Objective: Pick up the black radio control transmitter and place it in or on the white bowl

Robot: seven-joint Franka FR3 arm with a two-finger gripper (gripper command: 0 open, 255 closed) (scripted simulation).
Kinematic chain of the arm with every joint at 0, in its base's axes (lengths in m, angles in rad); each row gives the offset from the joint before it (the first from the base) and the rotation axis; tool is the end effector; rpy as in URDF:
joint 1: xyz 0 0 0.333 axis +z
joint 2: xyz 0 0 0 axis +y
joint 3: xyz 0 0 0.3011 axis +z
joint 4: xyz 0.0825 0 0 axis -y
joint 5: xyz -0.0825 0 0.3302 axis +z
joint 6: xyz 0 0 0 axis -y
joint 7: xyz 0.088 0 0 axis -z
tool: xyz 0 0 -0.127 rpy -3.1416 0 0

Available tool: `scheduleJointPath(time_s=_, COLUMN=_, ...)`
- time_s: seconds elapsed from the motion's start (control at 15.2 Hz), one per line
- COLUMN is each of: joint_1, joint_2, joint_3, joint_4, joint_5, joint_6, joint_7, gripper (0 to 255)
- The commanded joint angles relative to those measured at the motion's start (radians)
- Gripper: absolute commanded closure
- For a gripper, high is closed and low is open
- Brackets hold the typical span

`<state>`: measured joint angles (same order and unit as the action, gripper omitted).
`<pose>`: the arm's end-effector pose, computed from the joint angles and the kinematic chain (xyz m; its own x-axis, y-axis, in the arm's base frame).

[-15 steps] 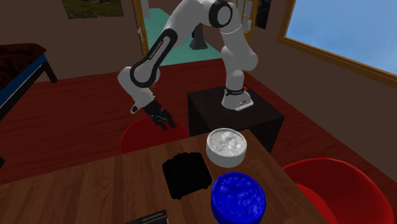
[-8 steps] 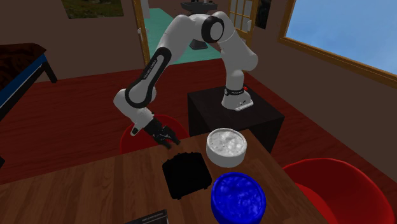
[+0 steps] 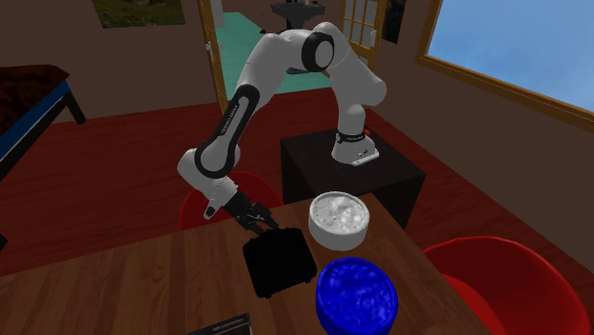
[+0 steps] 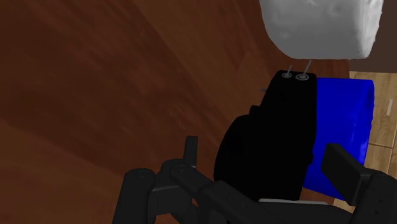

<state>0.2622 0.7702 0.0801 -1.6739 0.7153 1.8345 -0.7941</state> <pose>0.5105 0.2483 0.1576 0.7199 0.6861 -0.1047 0.3801 -0.5159 -0.7677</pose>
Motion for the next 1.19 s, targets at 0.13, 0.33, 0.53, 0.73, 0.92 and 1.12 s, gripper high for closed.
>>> scheduleJointPath(time_s=0.13, joint_1=0.006, joint_2=0.003, joint_3=0.004, joint_4=-0.011, joint_5=0.006, joint_6=0.016, joint_7=-0.004, gripper=0)
scheduleJointPath(time_s=0.33, joint_1=0.006, joint_2=0.003, joint_3=0.004, joint_4=-0.011, joint_5=0.006, joint_6=0.016, joint_7=-0.004, gripper=0)
scheduleJointPath(time_s=0.53, joint_1=0.006, joint_2=0.003, joint_3=0.004, joint_4=-0.011, joint_5=0.006, joint_6=0.016, joint_7=-0.004, gripper=255)
scheduleJointPath(time_s=0.73, joint_1=0.006, joint_2=0.003, joint_3=0.004, joint_4=-0.011, joint_5=0.006, joint_6=0.016, joint_7=-0.004, gripper=255)
scheduleJointPath(time_s=0.92, joint_1=0.006, joint_2=0.003, joint_3=0.004, joint_4=-0.01, joint_5=0.006, joint_6=0.016, joint_7=-0.004, gripper=255)
scheduleJointPath(time_s=1.12, joint_1=0.006, joint_2=0.003, joint_3=0.004, joint_4=-0.011, joint_5=0.006, joint_6=0.016, joint_7=-0.004, gripper=255)
